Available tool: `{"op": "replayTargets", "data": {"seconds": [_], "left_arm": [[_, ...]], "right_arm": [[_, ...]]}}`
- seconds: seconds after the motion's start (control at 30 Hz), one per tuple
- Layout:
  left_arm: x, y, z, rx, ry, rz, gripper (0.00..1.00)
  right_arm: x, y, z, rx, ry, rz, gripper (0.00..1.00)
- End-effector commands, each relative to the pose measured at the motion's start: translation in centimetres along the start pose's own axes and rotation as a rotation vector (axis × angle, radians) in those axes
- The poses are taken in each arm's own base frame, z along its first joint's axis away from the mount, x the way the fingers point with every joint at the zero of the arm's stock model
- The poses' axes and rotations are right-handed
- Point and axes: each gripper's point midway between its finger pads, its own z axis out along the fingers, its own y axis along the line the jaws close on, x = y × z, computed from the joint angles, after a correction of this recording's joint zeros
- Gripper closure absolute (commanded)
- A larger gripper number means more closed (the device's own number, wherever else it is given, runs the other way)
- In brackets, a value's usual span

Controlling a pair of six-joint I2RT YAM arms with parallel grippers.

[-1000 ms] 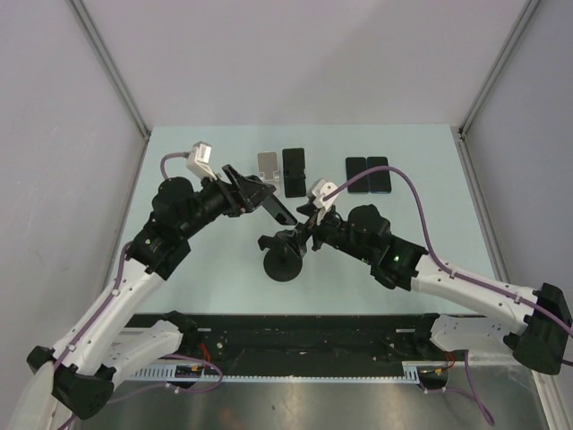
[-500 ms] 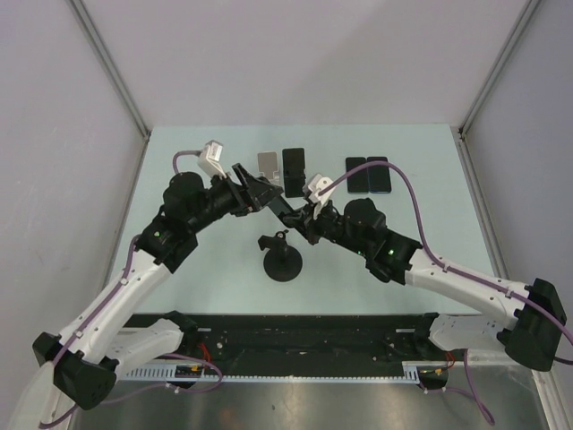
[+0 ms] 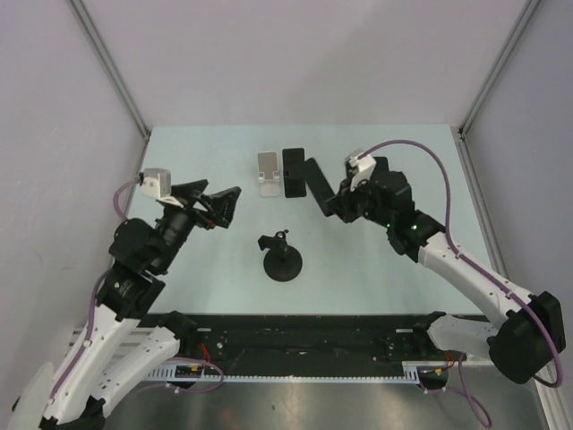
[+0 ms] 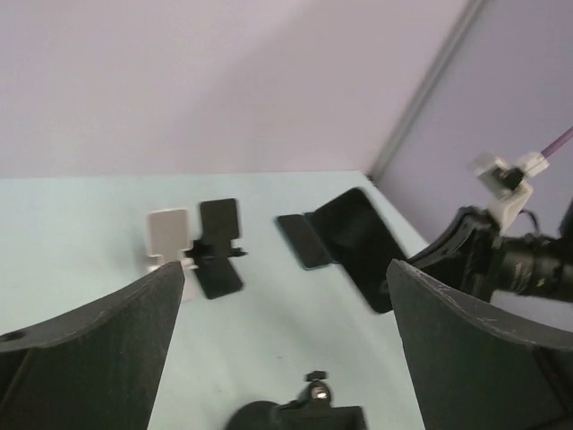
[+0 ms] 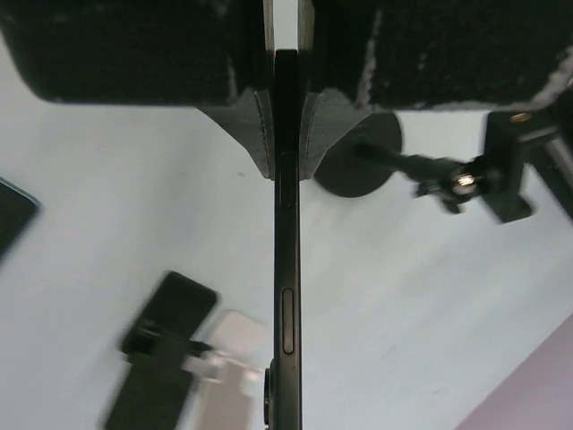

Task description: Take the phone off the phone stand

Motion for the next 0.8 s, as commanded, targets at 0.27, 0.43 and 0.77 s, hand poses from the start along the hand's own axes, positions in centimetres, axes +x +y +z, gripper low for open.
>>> {"op": "replayTargets", "data": {"seconds": [0.27,0.43,0.77], "left_arm": [[4.3,7.4,-2.5,-0.238,0.006,0.301,0.00],[6.2,9.3,-2.3,-0.299,0.060,0.348,0.00],[7.8,13.8,-2.5,-0.500,0.136,0.410,0.00]], "right_arm": [[-0.8,-21.7,-7.9,0.449,-0.059,0.286,1.00],[1.6,-28.1,-8.3,0.539,-0.035,0.405,1.00],[5.9,-35.9,-6.5,0.511,0.061,0.501,1.00]]}}
